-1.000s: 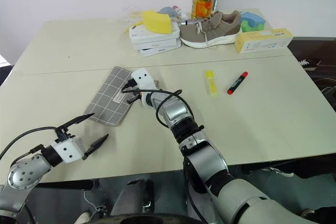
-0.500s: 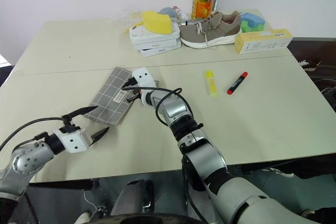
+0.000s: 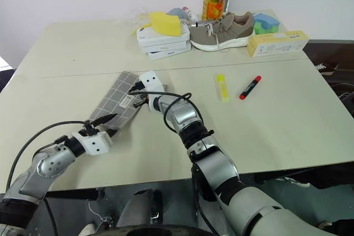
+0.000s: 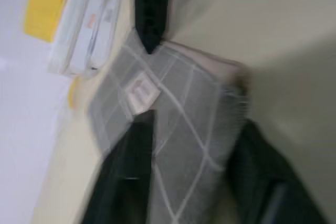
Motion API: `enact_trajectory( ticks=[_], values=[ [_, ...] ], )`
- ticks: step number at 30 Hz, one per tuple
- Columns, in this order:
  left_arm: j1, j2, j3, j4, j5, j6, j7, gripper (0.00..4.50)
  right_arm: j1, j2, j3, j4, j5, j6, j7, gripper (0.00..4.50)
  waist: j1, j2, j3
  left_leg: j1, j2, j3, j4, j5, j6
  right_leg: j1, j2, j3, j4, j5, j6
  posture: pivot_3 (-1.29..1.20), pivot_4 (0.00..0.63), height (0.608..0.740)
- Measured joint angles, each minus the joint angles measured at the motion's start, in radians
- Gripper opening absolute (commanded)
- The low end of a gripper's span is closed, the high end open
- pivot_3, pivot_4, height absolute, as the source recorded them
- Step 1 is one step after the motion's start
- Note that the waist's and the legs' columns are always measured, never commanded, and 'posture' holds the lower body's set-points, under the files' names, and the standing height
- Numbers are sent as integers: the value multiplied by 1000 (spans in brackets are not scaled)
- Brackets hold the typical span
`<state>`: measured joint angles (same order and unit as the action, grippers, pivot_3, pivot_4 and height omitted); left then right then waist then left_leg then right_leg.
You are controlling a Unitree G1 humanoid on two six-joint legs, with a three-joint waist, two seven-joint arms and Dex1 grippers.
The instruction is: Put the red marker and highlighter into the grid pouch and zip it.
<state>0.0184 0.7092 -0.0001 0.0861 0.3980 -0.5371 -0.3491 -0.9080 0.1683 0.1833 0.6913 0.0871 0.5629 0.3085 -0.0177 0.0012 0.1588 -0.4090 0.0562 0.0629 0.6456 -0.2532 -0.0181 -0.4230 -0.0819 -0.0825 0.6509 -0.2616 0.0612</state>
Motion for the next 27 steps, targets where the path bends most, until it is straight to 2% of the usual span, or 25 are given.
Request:
enact_trajectory(
  ticks=[1,4,8,11,14,18,21,27],
  values=[
    [-3,1,7,-2,-1,0,4,39,0,0,0,-1,2,1,0,0,0,1,0,0,0,0,0,0,0,0,0,0,0,0,0,0,150,740],
    [-4,2,11,-2,-6,1,6,9,1,0,1,-7,4,4,-2,0,0,3,-1,0,0,0,0,0,0,0,0,0,0,0,0,0,150,740],
    [15,-2,21,-16,-92,11,-23,9,86,-37,17,-194,-26,-27,-35,0,-1,3,-1,-2,0,1,0,0,0,-1,-1,0,-1,0,0,0,150,740],
    [42,-3,8,-55,-181,11,-91,0,203,-123,15,-443,-10,25,4,859,3,3,-1,-5,0,1,-1,0,0,-3,-2,0,-3,0,1,0,150,740],
    [59,-10,-34,-107,-250,13,-164,0,301,-242,-23,-675,19,118,49,2360,5,2,0,-10,-4,1,0,0,0,-6,-5,0,-4,0,1,0,150,740],
    [43,-26,-65,-133,-296,32,-218,0,407,-360,-51,-871,48,223,85,4465,1,1,0,-9,-5,1,1,0,0,-6,-4,0,-3,0,2,0,150,740],
    [22,-44,-71,-141,-325,40,-247,0,495,-474,-36,-978,47,282,118,4465,5,0,1,-9,-5,0,2,0,0,-6,-2,-1,-3,0,2,0,150,740],
    [-20,-73,-90,-141,-361,49,-284,0,513,-543,16,-1012,25,288,132,4465,2,-1,2,-9,-5,1,2,0,0,-6,2,-1,-3,0,2,0,150,740]
  ],
)
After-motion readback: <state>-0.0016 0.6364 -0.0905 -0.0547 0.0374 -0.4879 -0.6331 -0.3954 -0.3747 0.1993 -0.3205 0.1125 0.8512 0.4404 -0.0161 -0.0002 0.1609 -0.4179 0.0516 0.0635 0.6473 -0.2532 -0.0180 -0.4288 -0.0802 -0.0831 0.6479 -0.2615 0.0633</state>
